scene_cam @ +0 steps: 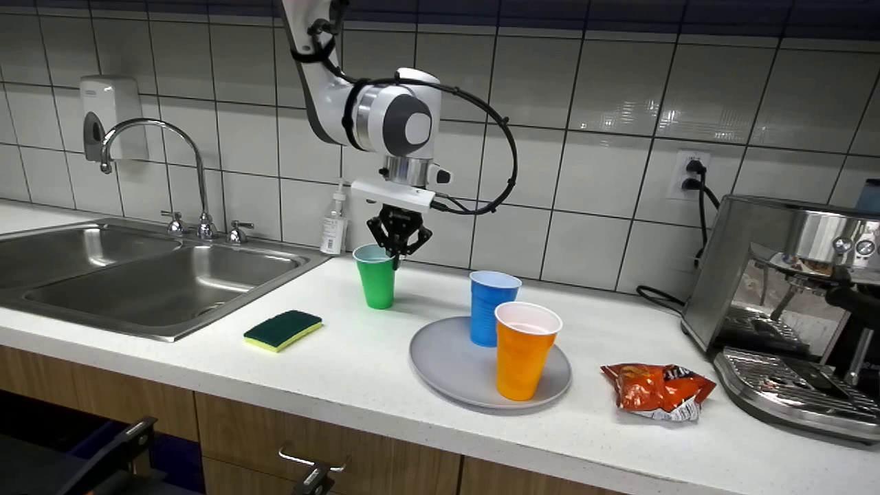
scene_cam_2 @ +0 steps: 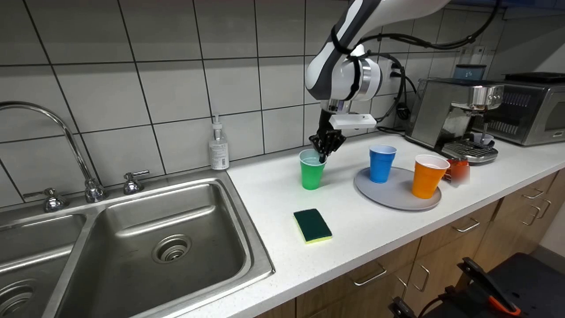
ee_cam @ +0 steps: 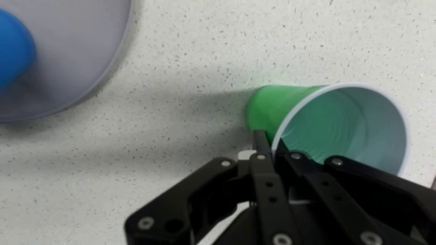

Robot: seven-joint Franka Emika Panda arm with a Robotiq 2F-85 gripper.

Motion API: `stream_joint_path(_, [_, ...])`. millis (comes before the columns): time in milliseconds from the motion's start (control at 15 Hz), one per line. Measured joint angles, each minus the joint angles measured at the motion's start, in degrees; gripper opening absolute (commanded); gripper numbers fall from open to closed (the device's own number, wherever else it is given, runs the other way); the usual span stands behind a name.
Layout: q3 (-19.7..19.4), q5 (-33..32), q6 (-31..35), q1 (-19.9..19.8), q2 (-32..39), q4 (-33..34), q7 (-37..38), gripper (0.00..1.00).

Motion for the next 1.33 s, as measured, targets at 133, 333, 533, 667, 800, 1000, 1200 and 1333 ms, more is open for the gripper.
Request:
stream_joint_path(133, [0.00,0.00,-0.17,-0.08,-0.52,-0.53,-0.06,0.01])
stream_joint_path(333, [0.01,0.09,-0.78,-0.49,-0.97,-0.88,-0.50,0.01])
stream_joint_path(533, [0.13,0.76,-2.56,-1.44,-1.97,-0.99,-2.41,0.01])
stream_joint_path(667, [0.18,1.69,-4.32,-2.24,-3.18,-1.14,-4.14,0.01])
stream_joint_path(800, [0.18,2.77,-5.57,-2.83,-4.93,-1.91,-5.41,0.01])
stream_joint_path(1000, [0.13,4.51,-5.64,-2.99,-8.33,-4.87,-5.49,0.01])
stream_joint_path(1200, [0.12,6.27,-5.37,-2.71,-12.04,-8.91,-4.22,0.01])
stream_joint_path(1333, [0.03,6.88,-4.73,-2.27,-14.49,-11.80,-2.25,0.01])
